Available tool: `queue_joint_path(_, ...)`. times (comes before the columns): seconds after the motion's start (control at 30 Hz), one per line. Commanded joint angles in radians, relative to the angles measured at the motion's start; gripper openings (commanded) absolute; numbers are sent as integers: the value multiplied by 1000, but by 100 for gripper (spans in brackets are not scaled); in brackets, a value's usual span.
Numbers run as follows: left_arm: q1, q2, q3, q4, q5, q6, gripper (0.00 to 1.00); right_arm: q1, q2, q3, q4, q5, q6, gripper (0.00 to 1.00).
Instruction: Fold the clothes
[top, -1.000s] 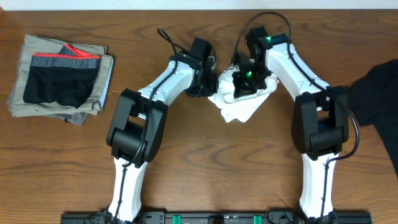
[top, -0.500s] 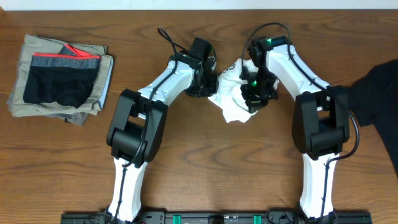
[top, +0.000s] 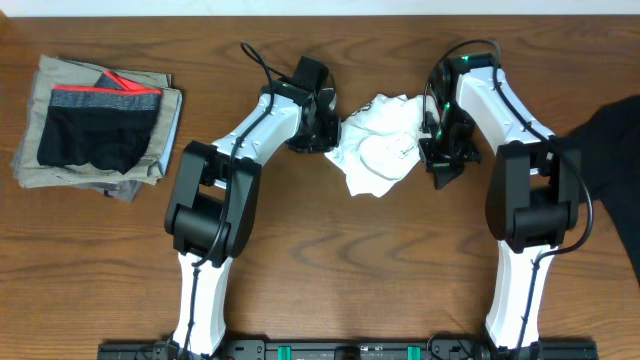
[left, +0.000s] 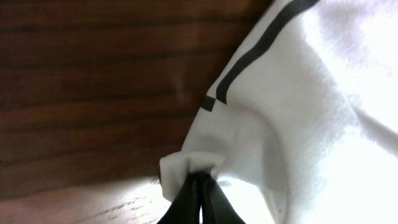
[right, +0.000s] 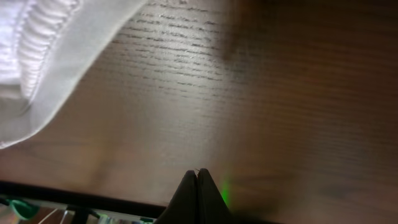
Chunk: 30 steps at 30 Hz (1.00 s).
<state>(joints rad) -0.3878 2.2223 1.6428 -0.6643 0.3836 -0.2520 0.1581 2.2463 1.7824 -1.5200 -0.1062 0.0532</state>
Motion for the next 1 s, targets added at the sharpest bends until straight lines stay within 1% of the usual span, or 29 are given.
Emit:
queue_joint_path(0.0, 7, -50, -18, -16, -32, 42, 6, -1, -42, 2, 32, -9, 29, 1)
queue_joint_path(0.2, 7, -95, -18, -15, -46, 42, 6, 12, -113, 5, 193, -142, 28, 1)
queue_joint_path(0.33, 6, -95, -18, -17, -46, 42, 6, 16, -114, 4, 253, -212, 28, 1)
queue_joint_path(0.47, 5, -95, -18, -16, -46, 42, 6, 32, -114, 3, 308, -218, 29, 1)
queue_joint_path(0.63, 5, -95, -18, -16, -45, 42, 6, 87, -113, -22, 380, -220, 29, 1)
queue_joint_path(0.83, 5, -95, -18, -17, -45, 42, 6, 156, -113, -138, 483, -204, 79, 1)
queue_joint_path(0.97, 5, -95, -18, -18, -45, 42, 6, 173, -113, -216, 489, -205, 92, 1)
